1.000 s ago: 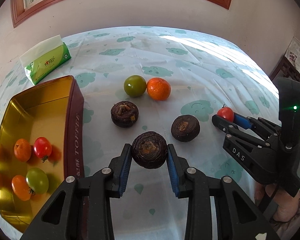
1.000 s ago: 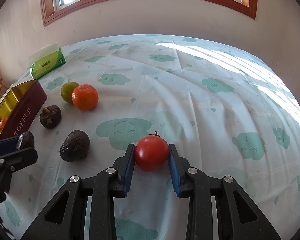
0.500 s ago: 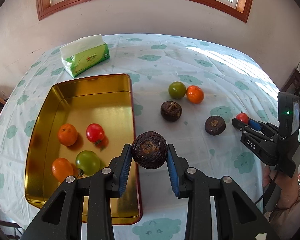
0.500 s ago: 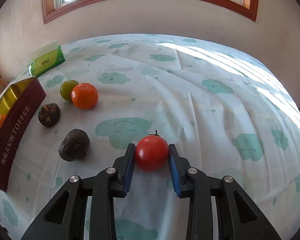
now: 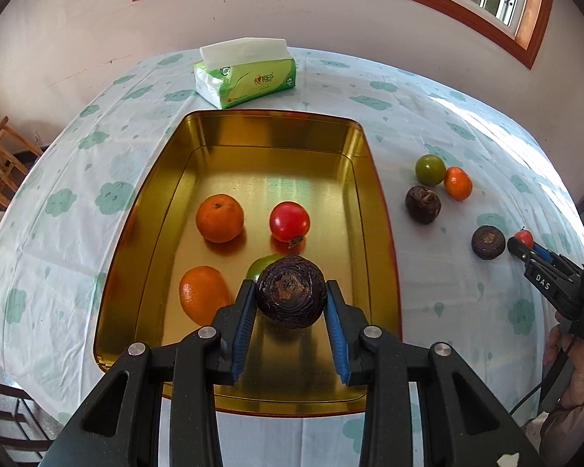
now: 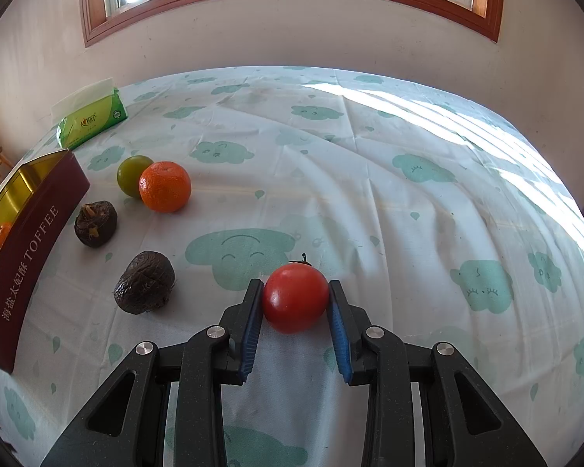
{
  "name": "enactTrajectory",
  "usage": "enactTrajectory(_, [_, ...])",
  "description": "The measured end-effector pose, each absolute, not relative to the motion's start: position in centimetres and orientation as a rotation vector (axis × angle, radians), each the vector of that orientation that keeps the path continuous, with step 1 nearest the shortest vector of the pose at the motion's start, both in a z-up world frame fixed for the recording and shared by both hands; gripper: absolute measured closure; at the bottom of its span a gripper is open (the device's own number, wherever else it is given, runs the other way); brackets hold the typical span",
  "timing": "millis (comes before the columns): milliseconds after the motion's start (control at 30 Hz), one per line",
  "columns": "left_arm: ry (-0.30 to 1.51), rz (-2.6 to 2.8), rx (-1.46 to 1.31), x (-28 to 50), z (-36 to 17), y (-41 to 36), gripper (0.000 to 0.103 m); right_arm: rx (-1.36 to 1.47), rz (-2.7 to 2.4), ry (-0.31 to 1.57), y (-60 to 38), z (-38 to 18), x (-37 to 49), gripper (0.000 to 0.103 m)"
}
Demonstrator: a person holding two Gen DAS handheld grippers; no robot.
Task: Organize fruits
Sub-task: 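Carry the dark fruit into the tin tray and open the left tool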
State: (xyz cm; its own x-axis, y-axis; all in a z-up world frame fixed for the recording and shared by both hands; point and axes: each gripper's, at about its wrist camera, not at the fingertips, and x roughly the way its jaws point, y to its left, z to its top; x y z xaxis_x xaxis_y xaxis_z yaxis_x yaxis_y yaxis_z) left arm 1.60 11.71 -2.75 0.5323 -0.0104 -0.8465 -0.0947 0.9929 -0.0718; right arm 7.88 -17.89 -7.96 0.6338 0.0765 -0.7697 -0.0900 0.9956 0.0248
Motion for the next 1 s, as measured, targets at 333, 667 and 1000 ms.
enactTrajectory(333, [1.036,0.066,-0.1,1.6,-3.9,12.5,0.072,-0.017,0.095,0.879,-17.9,-8.0,7.9,0.069])
enactTrajectory(667, [1.049,0.068,-0.091,1.4,-4.4,12.6,0.072,-0.017,0.095,0.879,-17.9,-8.0,7.9,0.069])
enactTrajectory(1000, [1.065,0.039,-0.085,1.4,-4.9,12.0,0.072,-0.018,0.094,0.879,-17.8,-7.9,7.9,0.069])
